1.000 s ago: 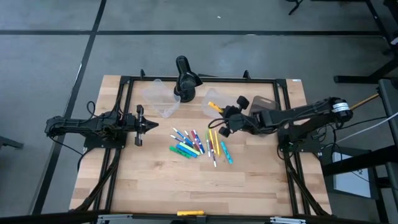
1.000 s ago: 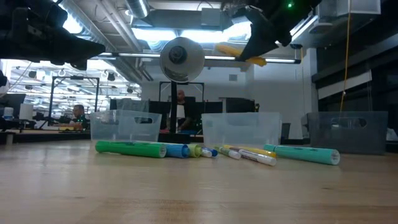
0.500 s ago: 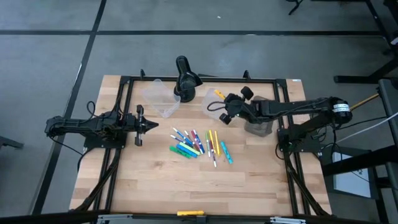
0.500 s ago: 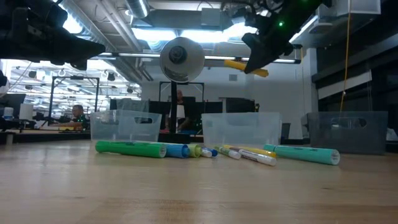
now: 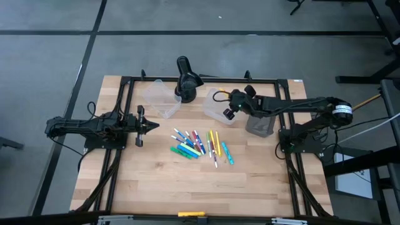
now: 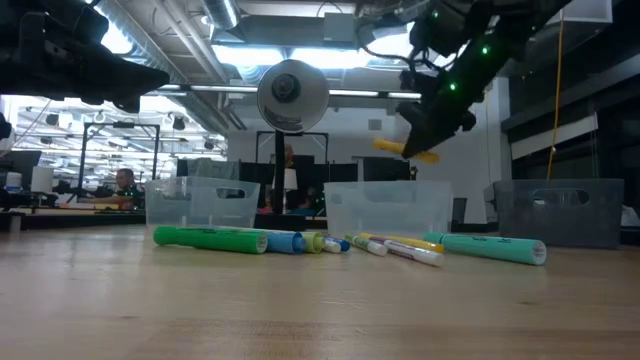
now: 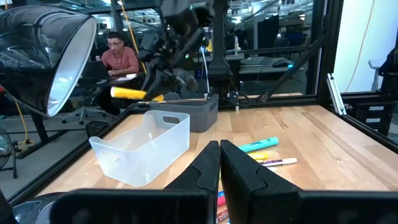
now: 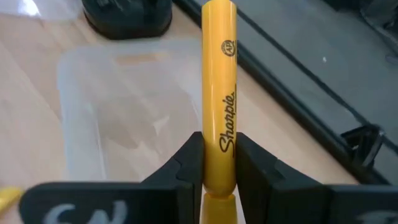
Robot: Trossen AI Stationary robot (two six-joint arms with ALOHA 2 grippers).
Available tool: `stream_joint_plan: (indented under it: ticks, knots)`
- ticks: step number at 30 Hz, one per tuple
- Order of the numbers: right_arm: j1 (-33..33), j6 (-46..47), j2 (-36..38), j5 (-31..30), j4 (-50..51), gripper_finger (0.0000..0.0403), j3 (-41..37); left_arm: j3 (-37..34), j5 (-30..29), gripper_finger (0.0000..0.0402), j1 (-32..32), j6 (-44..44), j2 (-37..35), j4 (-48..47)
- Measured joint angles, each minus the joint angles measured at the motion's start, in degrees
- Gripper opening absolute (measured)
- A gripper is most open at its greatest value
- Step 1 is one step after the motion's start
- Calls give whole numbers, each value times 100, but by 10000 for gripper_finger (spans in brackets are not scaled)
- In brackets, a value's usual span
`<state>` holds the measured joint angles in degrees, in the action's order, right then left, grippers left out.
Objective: Pick & Place Markers
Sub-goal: Put the top yellow highlighter in the right transparent bin
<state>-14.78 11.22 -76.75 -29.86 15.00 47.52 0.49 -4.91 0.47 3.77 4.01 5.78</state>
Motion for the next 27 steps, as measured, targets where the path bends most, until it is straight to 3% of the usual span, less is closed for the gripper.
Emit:
stream_joint_plan:
  ticks: [13,27]
  knots:
    - [-22,-933,225,43,-1041,68,-13,-2,2,10,0,0,2,0]
    - [-533,-939,236,1714,-545,68,25,-2,2,8,0,0,0,0]
